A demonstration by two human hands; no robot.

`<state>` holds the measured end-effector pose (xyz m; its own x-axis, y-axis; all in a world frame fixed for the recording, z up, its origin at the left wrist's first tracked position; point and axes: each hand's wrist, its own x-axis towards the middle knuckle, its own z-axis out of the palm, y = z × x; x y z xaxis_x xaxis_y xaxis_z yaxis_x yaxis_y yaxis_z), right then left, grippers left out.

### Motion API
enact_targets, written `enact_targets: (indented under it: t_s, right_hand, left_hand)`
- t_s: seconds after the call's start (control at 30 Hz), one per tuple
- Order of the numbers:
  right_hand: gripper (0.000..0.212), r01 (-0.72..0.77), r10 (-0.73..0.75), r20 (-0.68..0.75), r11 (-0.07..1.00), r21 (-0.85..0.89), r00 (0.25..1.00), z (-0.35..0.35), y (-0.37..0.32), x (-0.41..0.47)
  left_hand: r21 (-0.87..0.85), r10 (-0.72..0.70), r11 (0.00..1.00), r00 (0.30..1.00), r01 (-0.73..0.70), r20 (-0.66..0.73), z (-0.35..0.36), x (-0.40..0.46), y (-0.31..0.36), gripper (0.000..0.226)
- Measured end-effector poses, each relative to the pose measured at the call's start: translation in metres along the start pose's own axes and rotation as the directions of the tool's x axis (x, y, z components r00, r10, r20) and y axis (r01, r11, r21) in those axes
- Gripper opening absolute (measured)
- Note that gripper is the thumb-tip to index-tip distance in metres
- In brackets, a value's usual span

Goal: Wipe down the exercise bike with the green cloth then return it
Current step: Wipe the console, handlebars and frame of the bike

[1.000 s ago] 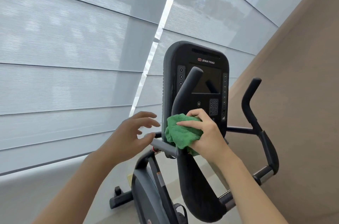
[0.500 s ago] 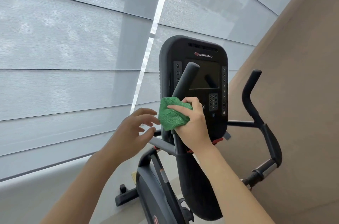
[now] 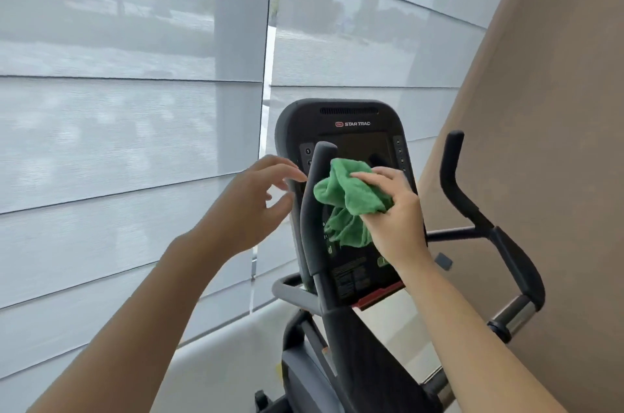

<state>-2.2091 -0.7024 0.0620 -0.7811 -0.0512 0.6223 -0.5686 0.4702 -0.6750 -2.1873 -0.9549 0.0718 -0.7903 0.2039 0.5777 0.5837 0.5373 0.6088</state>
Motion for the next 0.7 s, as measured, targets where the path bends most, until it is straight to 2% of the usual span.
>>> enact_targets:
  t_s: [0.07, 0.13, 0.23, 0.3, 0.4, 0.43, 0.47, 0.5, 0.57, 0.6, 0.63, 0.7]
  right_hand:
    - [0.03, -0.029, 0.034, -0.121, 0.999, 0.043, 0.992, 0.001, -0.006, 0.018]
    - [0.026, -0.069, 0.084, -0.142, 0.991, 0.11, 0.986, 0.01, -0.01, 0.031]
    - [0.032, -0.155, 0.144, 0.068, 0.969, 0.194, 0.987, 0.036, -0.016, 0.037]
    - [0.037, -0.207, 0.173, 0.131, 0.922, 0.328, 0.976, 0.049, -0.018, 0.039]
    - [0.077, -0.352, 0.274, 0.221, 0.739, 0.575, 0.936, 0.049, -0.02, 0.057]
    - [0.084, -0.38, 0.287, 0.25, 0.718, 0.583, 0.925, 0.047, -0.019, 0.063]
    - [0.082, -0.392, 0.296, 0.257, 0.723, 0.569, 0.92, 0.048, -0.018, 0.067]
    - [0.068, -0.381, 0.3, 0.235, 0.747, 0.544, 0.924, 0.052, -0.016, 0.069]
    - [0.028, -0.279, 0.263, 0.097, 0.855, 0.438, 0.96, 0.065, -0.012, 0.067]
    - [0.02, -0.193, 0.203, 0.015, 0.907, 0.374, 0.979, 0.07, -0.01, 0.064]
    - [0.023, -0.12, 0.139, -0.039, 0.94, 0.318, 0.989, 0.075, -0.006, 0.059]
    - [0.035, -0.066, 0.087, -0.062, 0.959, 0.274, 0.994, 0.08, 0.001, 0.049]
  left_hand:
    - [0.067, 0.034, 0.997, 0.999, -0.034, 0.001, -0.006, 0.015, 0.006, 0.036]
    - [0.149, 0.059, 0.987, 0.998, -0.06, 0.013, -0.009, 0.028, 0.01, 0.042]
    - [0.276, 0.087, 0.956, 0.994, -0.101, 0.062, -0.009, 0.043, 0.015, 0.053]
    - [0.35, 0.101, 0.926, 0.987, -0.139, 0.126, -0.008, 0.051, 0.017, 0.061]
    - [0.416, 0.099, 0.892, 0.976, -0.175, 0.196, -0.01, 0.061, 0.016, 0.071]
    - [0.435, 0.098, 0.883, 0.976, -0.176, 0.196, -0.012, 0.063, 0.014, 0.074]
    - [0.453, 0.098, 0.874, 0.977, -0.176, 0.19, -0.014, 0.066, 0.013, 0.077]
    - [0.467, 0.099, 0.867, 0.978, -0.175, 0.183, -0.016, 0.069, 0.012, 0.078]
    - [0.476, 0.104, 0.862, 0.979, -0.177, 0.176, -0.019, 0.074, 0.01, 0.079]
    - [0.474, 0.106, 0.862, 0.978, -0.179, 0.177, -0.019, 0.077, 0.01, 0.079]
    - [0.47, 0.106, 0.863, 0.977, -0.182, 0.183, -0.018, 0.079, 0.009, 0.079]
    - [0.464, 0.108, 0.865, 0.973, -0.192, 0.202, -0.014, 0.082, 0.009, 0.079]
